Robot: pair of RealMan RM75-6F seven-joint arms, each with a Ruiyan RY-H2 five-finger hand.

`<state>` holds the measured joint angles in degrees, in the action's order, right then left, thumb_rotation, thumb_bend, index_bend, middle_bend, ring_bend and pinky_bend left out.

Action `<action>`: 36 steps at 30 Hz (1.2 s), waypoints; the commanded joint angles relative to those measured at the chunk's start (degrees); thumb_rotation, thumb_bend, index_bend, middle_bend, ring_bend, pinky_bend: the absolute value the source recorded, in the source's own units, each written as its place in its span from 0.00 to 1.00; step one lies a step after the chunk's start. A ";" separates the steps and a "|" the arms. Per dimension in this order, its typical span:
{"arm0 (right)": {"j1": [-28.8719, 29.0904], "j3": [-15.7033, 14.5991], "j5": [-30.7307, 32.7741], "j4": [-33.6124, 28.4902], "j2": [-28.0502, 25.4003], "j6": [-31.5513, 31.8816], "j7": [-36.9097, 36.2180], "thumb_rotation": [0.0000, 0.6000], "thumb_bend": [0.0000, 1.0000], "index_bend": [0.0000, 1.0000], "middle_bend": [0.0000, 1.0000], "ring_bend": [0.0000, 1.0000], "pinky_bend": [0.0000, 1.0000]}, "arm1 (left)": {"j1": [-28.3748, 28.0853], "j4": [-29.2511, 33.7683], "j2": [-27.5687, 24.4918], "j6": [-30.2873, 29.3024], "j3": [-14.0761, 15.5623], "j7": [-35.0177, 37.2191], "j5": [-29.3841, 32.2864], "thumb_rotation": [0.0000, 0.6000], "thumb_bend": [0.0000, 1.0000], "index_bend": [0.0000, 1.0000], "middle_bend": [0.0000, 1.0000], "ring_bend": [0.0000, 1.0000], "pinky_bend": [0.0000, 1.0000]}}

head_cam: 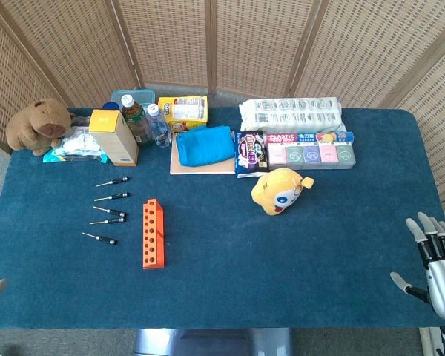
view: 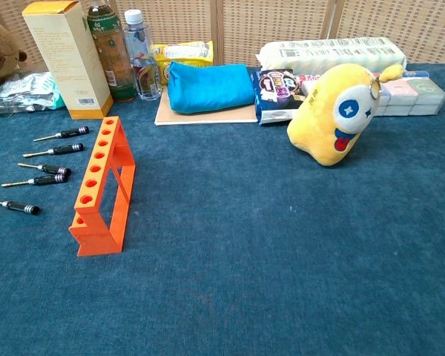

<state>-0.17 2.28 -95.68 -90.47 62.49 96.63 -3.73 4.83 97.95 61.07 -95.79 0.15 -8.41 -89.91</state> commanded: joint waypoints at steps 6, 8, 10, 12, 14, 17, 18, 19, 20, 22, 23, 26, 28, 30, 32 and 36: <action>0.01 -0.21 -0.21 -0.35 -0.44 -0.22 -0.68 1.00 0.00 0.04 0.00 0.00 0.00 | -0.06 -0.40 -0.08 0.51 0.12 0.78 -0.03 1.00 0.08 0.00 0.00 0.00 0.00; -0.01 -0.30 -0.42 -0.54 -0.49 -0.15 -0.89 1.00 0.00 0.04 0.00 0.00 0.00 | -0.16 -0.60 -0.16 0.38 0.08 1.30 -0.48 1.00 0.08 0.00 0.00 0.00 0.00; 0.08 -0.27 -0.44 -0.53 -0.50 -0.26 -0.93 1.00 0.00 0.04 0.00 0.00 0.00 | -0.45 -0.89 -0.33 0.59 0.09 2.07 -0.96 1.00 0.08 0.00 0.00 0.00 0.00; 0.15 -0.21 -0.06 -0.43 -0.41 -0.60 -1.08 1.00 0.00 0.04 0.00 0.00 0.00 | -0.85 -1.36 -0.60 1.34 0.27 2.98 -1.28 1.00 0.08 0.00 0.00 0.00 0.00; 0.35 -0.21 0.47 -0.19 -0.30 -1.37 -1.16 1.00 0.00 0.04 0.00 0.00 0.00 | -1.15 -1.81 -0.71 2.08 0.16 3.28 -0.79 1.00 0.08 0.00 0.00 0.00 0.00; 0.59 -0.23 0.41 -0.20 -0.46 -1.75 -1.72 1.00 0.00 0.03 0.00 0.00 0.00 | -1.30 -1.78 -0.69 1.93 -0.04 3.52 -0.96 1.00 0.08 0.00 0.02 0.00 0.00; 0.59 -0.22 0.28 -0.20 -0.49 -1.61 -1.84 1.00 0.00 0.03 0.00 0.00 0.00 | -1.28 -1.81 -0.65 1.76 -0.05 3.58 -1.12 1.00 0.08 0.00 0.12 0.05 0.01; 0.56 -0.21 0.07 -0.15 -0.52 -1.37 -2.03 1.00 0.00 0.03 0.00 0.00 0.00 | -1.22 -1.90 -0.57 1.46 -0.04 3.72 -1.41 1.00 0.08 0.00 0.25 0.14 0.07; 0.52 -0.25 -0.04 -0.09 -0.51 -1.25 -2.21 1.00 0.00 0.03 0.00 0.00 0.00 | -1.14 -2.03 -0.46 1.19 -0.04 3.96 -1.60 1.00 0.09 0.00 0.50 0.38 0.27; 0.53 -0.34 0.14 0.02 -0.49 -1.51 -2.49 1.00 0.00 0.03 0.00 0.00 0.00 | -1.05 -2.39 -0.08 0.43 -0.69 4.39 -1.15 1.00 0.11 0.00 0.88 0.80 0.69; 0.58 -0.37 0.24 0.05 -0.47 -1.70 -2.50 1.00 0.00 0.03 0.00 0.00 0.00 | -1.20 -2.55 0.30 0.14 -1.10 5.15 -1.06 1.00 0.12 0.00 0.96 0.93 0.86; 0.77 -0.52 0.24 0.04 -0.19 -2.29 -2.07 1.00 0.00 0.02 0.00 0.00 0.00 | -1.77 -3.29 0.68 0.66 -1.67 8.27 -0.55 1.00 0.16 0.00 1.00 1.00 0.97; 0.90 -0.68 0.13 0.04 0.05 -2.67 -1.63 1.00 0.00 0.02 0.00 0.00 0.00 | -2.14 -4.04 1.23 0.44 -2.24 8.41 -0.58 1.00 0.16 0.00 1.00 1.00 1.00; 1.04 -0.75 0.16 0.03 0.28 -3.09 -1.08 1.00 0.00 0.02 0.00 0.00 0.00 | -3.07 -5.14 1.73 1.24 -2.28 10.04 -1.50 1.00 0.16 0.00 1.00 1.00 1.00; 1.18 -0.81 0.30 -0.07 0.46 -3.53 -0.70 1.00 0.00 0.02 0.00 0.00 0.00 | -4.67 -6.89 1.92 3.74 -1.91 12.37 -2.37 1.00 0.16 0.02 1.00 1.00 1.00; 1.32 -0.94 0.12 -0.48 -0.05 -3.71 -1.70 1.00 0.00 0.02 0.00 0.00 0.00 | -7.56 -9.93 3.65 8.30 -1.76 15.80 -2.55 1.00 0.19 0.18 1.00 1.00 1.00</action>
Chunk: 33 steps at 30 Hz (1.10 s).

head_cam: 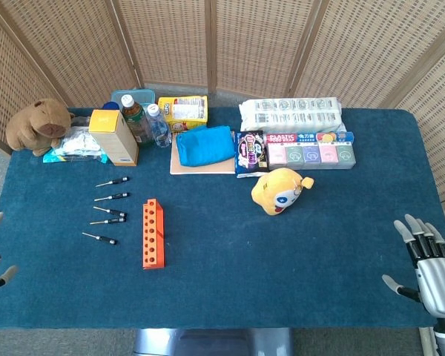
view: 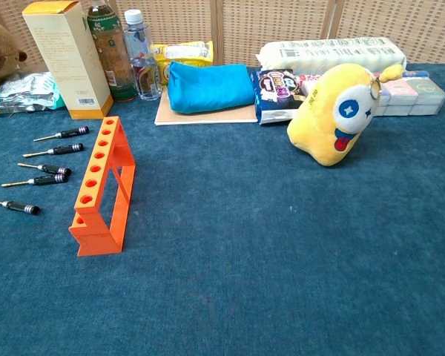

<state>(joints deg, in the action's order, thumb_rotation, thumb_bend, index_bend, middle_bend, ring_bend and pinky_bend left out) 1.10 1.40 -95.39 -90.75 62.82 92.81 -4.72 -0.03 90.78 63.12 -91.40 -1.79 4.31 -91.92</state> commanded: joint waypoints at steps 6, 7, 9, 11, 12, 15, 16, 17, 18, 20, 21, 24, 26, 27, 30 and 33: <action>-0.32 0.07 0.25 -0.46 -2.19 0.99 -4.87 1.00 0.00 0.02 0.00 0.00 0.00 | -6.27 -3.88 4.18 10.09 -1.02 0.64 2.31 1.00 0.22 0.45 1.00 1.00 1.00; -0.31 0.04 0.28 -0.50 -2.45 0.95 -5.50 1.00 0.00 0.02 0.00 0.00 0.00 | -6.69 -3.86 4.53 10.76 -1.24 0.01 2.79 1.00 0.23 0.48 1.00 1.00 1.00; -0.26 0.04 0.32 -0.57 -3.00 0.95 -6.96 1.00 0.00 0.02 0.00 0.00 0.00 | -7.68 -4.02 5.80 11.72 -1.74 -1.87 3.27 1.00 0.24 0.54 1.00 1.00 1.00; -0.21 0.03 0.28 -0.54 -3.41 0.95 -8.02 1.00 0.00 0.02 0.00 0.00 0.00 | -8.55 -4.01 7.14 12.72 -1.99 -3.35 3.68 1.00 0.25 0.56 1.00 1.00 1.00; -0.17 0.03 0.29 -0.53 -3.63 0.93 -8.58 1.00 0.00 0.02 0.00 0.00 0.00 | -9.00 -3.91 7.75 13.42 -2.14 -4.42 4.20 1.00 0.26 0.58 1.00 1.00 1.00; -0.12 0.04 0.42 -0.50 -4.03 0.83 -9.64 1.00 0.00 0.02 0.00 0.00 0.00 | -10.07 -3.51 9.13 15.09 -2.51 -7.54 5.52 1.00 0.27 0.65 1.00 1.00 1.00; -0.10 0.04 0.48 -0.46 -4.16 0.77 -10.00 1.00 0.00 0.02 0.00 0.00 0.00 | -10.54 -3.11 9.58 16.07 -2.53 -8.59 6.16 1.00 0.28 0.67 1.00 1.00 1.00; -0.09 0.04 0.51 -0.46 -4.24 0.75 -10.21 1.00 0.00 0.02 0.00 0.00 0.00 | -10.86 -2.82 9.85 16.74 -2.58 -9.23 6.62 1.00 0.28 0.70 1.00 1.00 1.00; -0.06 0.04 0.59 -0.43 -4.35 0.66 -10.52 1.00 0.00 0.02 0.00 0.00 0.00 | -11.38 -2.50 10.29 17.70 -2.73 -10.29 7.38 1.00 0.28 0.72 1.00 1.00 1.00; -0.01 0.01 0.67 -0.40 -4.48 0.50 -10.95 1.00 0.00 0.02 0.00 0.00 0.00 | -12.04 -1.98 10.95 18.96 -2.87 -12.10 8.57 1.00 0.28 0.72 1.00 1.00 1.00; 0.00 0.00 0.70 -0.42 -4.53 0.44 -11.09 1.00 0.00 0.02 0.00 0.00 0.00 | -12.25 -1.79 11.20 19.32 -2.93 -12.75 9.00 1.00 0.28 0.72 1.00 1.00 1.00; 0.05 -0.06 0.71 -0.40 -4.71 0.31 -11.47 1.00 0.00 0.02 0.00 0.00 0.00 | -12.95 -1.55 12.39 19.91 -3.22 -15.20 10.12 1.00 0.27 0.72 1.00 1.00 1.00; 0.06 -0.10 0.69 -0.47 -4.79 0.25 -11.60 1.00 0.00 0.02 0.00 0.00 0.00 | -13.25 -1.77 13.05 19.90 -3.51 -16.29 10.65 1.00 0.27 0.72 1.00 1.00 1.00; 0.08 -0.15 0.66 -0.48 -4.85 0.18 -11.68 1.00 0.00 0.02 0.00 0.00 0.00 | -13.50 -2.12 13.59 19.89 -3.77 -17.16 11.12 1.00 0.27 0.72 1.00 1.00 1.00; 0.08 -0.24 0.55 -0.49 -4.93 0.13 -11.76 1.00 0.01 0.02 0.00 0.00 0.00 | -14.11 -2.89 14.78 20.28 -4.30 -19.12 12.49 1.00 0.28 0.67 1.00 1.00 1.00; 0.14 -0.32 0.50 -0.52 -4.93 -0.05 -11.67 1.00 0.00 0.02 0.00 0.00 0.00 | -14.84 -3.08 15.63 21.62 -4.33 -20.96 14.09 1.00 0.28 0.56 1.00 1.00 1.00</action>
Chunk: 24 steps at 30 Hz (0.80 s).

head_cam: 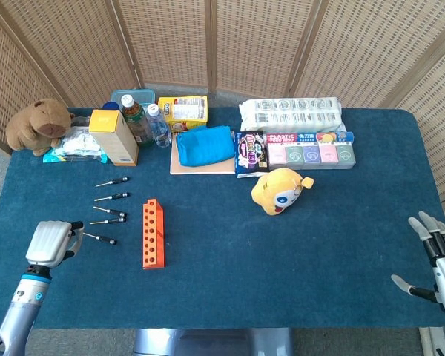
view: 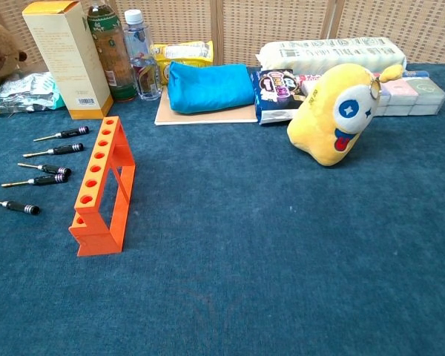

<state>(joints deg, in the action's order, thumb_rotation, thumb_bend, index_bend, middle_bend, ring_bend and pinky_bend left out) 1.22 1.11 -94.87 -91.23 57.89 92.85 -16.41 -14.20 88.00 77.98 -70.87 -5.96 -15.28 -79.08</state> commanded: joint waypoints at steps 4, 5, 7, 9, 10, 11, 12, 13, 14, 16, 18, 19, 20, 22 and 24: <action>0.11 -0.08 0.01 -0.08 0.05 -0.30 0.30 1.00 0.01 0.02 0.00 0.00 0.00 | -1.44 0.19 1.11 3.01 0.33 -3.47 3.13 1.00 0.33 0.41 1.00 1.00 1.00; 0.12 -0.11 0.00 -0.05 0.07 -0.36 0.34 1.00 0.00 0.02 0.00 0.00 0.00 | -1.59 0.31 1.06 3.41 0.49 -3.81 3.38 1.00 0.34 0.38 1.00 1.00 1.00; 0.16 -0.14 -0.02 -0.01 0.11 -0.45 0.39 1.00 0.00 0.02 0.00 0.00 0.00 | -1.86 0.56 0.92 4.13 0.76 -4.42 3.87 1.00 0.34 0.36 1.00 1.00 1.00; 0.21 -0.16 -0.04 -0.06 0.07 -0.53 0.35 1.00 0.00 0.02 0.00 0.00 0.00 | -2.11 0.91 0.85 4.53 0.94 -4.94 4.29 1.00 0.35 0.36 1.00 1.00 1.00; 0.22 -0.16 -0.02 -0.07 0.06 -0.54 0.34 1.00 0.01 0.02 0.00 0.00 0.00 | -2.17 0.99 0.87 4.51 0.96 -5.12 4.39 1.00 0.35 0.36 1.00 1.00 1.00; 0.23 -0.14 0.03 -0.05 0.04 -0.56 0.30 1.00 0.01 0.02 0.00 0.00 0.00 | -2.25 1.09 0.94 4.47 1.00 -5.31 4.53 1.00 0.35 0.36 1.00 1.00 1.00; 0.24 -0.13 0.07 -0.06 0.02 -0.58 0.24 1.00 0.01 0.02 0.00 0.00 0.00 | -2.33 1.14 1.02 4.44 1.02 -5.51 4.71 1.00 0.36 0.36 1.00 1.00 1.00; 0.24 -0.12 0.10 -0.07 0.00 -0.59 0.22 1.00 0.01 0.02 0.00 0.00 0.00 | -2.39 1.14 1.08 4.39 1.03 -5.70 4.79 1.00 0.37 0.36 1.00 1.00 1.00; 0.24 -0.13 0.12 -0.09 -0.03 -0.61 0.18 1.00 0.00 0.02 0.00 0.00 0.00 | -2.49 1.11 1.21 4.30 1.07 -6.07 4.87 1.00 0.38 0.36 1.00 1.00 1.00; 0.24 -0.14 0.12 -0.09 -0.07 -0.61 0.12 1.00 0.00 0.02 0.00 0.00 0.00 | -2.64 1.13 1.36 4.33 1.20 -6.61 5.02 1.00 0.38 0.36 1.00 1.00 1.00; 0.26 -0.17 0.10 -0.12 -0.11 -0.66 0.07 1.00 0.01 0.02 0.00 0.00 0.00 | -2.89 1.20 1.69 4.42 1.39 -7.25 5.08 1.00 0.38 0.36 1.00 1.00 1.00; 0.27 -0.19 0.09 -0.11 -0.13 -0.69 0.04 1.00 0.01 0.02 0.00 0.00 0.00 | -2.97 1.20 1.86 4.42 1.46 -7.44 5.11 1.00 0.38 0.36 1.00 1.00 1.00; 0.27 -0.23 0.05 -0.12 -0.16 -0.69 -0.06 1.00 0.01 0.02 0.00 0.00 0.00 | -3.12 1.24 2.20 4.51 1.63 -7.73 5.06 1.00 0.38 0.36 1.00 1.00 1.00; 0.26 -0.25 0.02 -0.14 -0.25 -0.65 -0.19 1.00 0.01 0.02 0.00 0.00 0.00 | -3.30 1.27 2.67 4.52 1.84 -8.00 4.92 1.00 0.38 0.36 1.00 1.00 1.00; 0.23 -0.24 0.05 -0.14 -0.33 -0.59 -0.38 1.00 0.01 0.02 0.00 0.00 0.00 | -3.43 1.28 3.28 4.40 2.22 -8.49 4.60 1.00 0.38 0.36 1.00 1.00 1.00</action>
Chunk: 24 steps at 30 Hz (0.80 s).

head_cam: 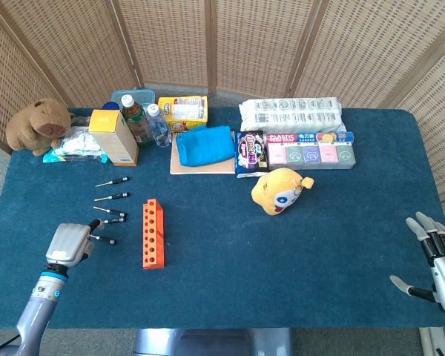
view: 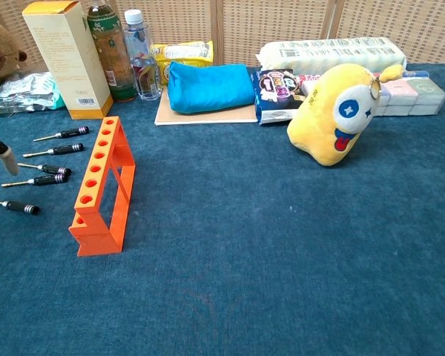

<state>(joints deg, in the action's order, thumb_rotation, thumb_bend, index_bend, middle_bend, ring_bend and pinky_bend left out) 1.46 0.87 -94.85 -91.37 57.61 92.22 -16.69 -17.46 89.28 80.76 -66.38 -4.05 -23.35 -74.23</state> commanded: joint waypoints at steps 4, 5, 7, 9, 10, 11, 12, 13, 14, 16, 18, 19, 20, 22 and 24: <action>-0.04 -0.02 0.05 0.02 -0.22 0.09 -0.59 1.00 0.01 0.02 0.00 0.00 0.00 | -0.49 -0.36 1.87 -0.26 0.59 -1.95 0.00 1.00 0.38 0.36 1.00 1.00 1.00; -0.05 -0.03 0.03 0.05 -0.26 0.10 -0.71 1.00 0.01 0.02 0.00 0.00 0.00 | -0.62 -0.49 2.27 -0.23 0.58 -2.45 0.28 1.00 0.38 0.36 1.00 1.00 1.00; -0.04 -0.05 -0.02 0.00 -0.34 0.12 -0.84 1.00 0.01 0.02 0.00 0.00 0.00 | -0.79 -0.70 2.77 -0.22 0.52 -3.04 0.64 1.00 0.39 0.36 1.00 1.00 1.00; -0.02 -0.09 -0.03 0.05 -0.37 0.06 -0.94 1.00 0.01 0.02 0.00 0.00 0.00 | -1.04 -1.15 3.44 -0.20 0.41 -3.85 1.13 1.00 0.39 0.36 1.00 1.00 1.00; 0.01 -0.13 -0.06 0.01 -0.39 -0.03 -0.99 1.00 0.01 0.02 0.00 0.00 0.00 | -1.19 -1.47 3.88 -0.17 0.30 -4.22 1.44 1.00 0.39 0.36 1.00 1.00 1.00; 0.03 -0.17 -0.08 0.02 -0.41 -0.10 -1.04 1.00 0.01 0.02 0.00 0.00 0.00 | -1.29 -1.71 4.19 -0.13 0.25 -4.42 1.67 1.00 0.39 0.36 1.00 1.00 1.00; 0.09 -0.23 -0.16 0.02 -0.44 -0.22 -1.11 1.00 0.01 0.02 0.00 0.00 0.01 | -1.43 -2.09 4.65 -0.04 0.21 -4.70 1.95 1.00 0.40 0.36 1.00 1.00 1.00; 0.11 -0.27 -0.19 0.03 -0.45 -0.28 -1.15 1.00 0.01 0.02 0.00 0.00 0.01 | -1.54 -2.39 4.96 0.03 0.21 -4.94 2.12 1.00 0.40 0.36 1.00 1.00 1.00; 0.13 -0.29 -0.22 0.02 -0.47 -0.34 -1.17 1.00 0.01 0.02 0.00 0.00 0.01 | -1.63 -2.67 5.25 0.08 0.22 -5.17 2.26 1.00 0.40 0.36 1.00 1.00 1.00; 0.18 -0.32 -0.20 0.00 -0.51 -0.45 -1.15 1.00 0.01 0.02 0.00 0.00 0.01 | -1.81 -3.30 5.95 0.05 0.21 -5.64 2.55 1.00 0.40 0.36 1.00 1.00 1.00; 0.19 -0.35 -0.14 -0.08 -0.57 -0.54 -1.24 1.00 0.01 0.02 0.00 0.00 0.01 | -1.97 -3.85 6.63 0.03 0.23 -5.91 2.82 1.00 0.40 0.36 1.00 1.00 1.00; 0.20 -0.34 -0.07 -0.10 -0.60 -0.58 -1.28 1.00 0.01 0.02 0.00 0.00 0.01 | -2.03 -4.02 6.82 0.00 0.23 -6.00 2.87 1.00 0.40 0.36 1.00 1.00 1.00; 0.22 -0.34 -0.03 -0.10 -0.62 -0.66 -1.32 1.00 0.01 0.02 0.00 0.00 0.02 | -2.08 -4.20 7.01 -0.06 0.22 -6.10 2.92 1.00 0.40 0.36 1.00 1.00 1.00; 0.26 -0.35 0.02 -0.22 -0.68 -0.75 -1.42 1.00 0.01 0.02 0.00 0.00 0.02 | -2.24 -4.67 7.54 -0.10 0.24 -6.32 3.01 1.00 0.40 0.36 1.00 1.00 1.00; 0.29 -0.39 0.04 -0.32 -0.76 -0.86 -1.48 1.00 0.01 0.02 0.00 0.00 0.02 | -2.40 -4.89 8.01 0.06 0.33 -6.28 3.10 1.00 0.40 0.39 1.00 1.00 1.00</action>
<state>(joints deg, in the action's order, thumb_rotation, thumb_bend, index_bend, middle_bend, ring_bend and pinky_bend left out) 1.75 0.48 -94.82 -91.68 56.86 91.37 -18.17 -19.76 84.50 88.58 -66.40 -3.78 -29.62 -71.18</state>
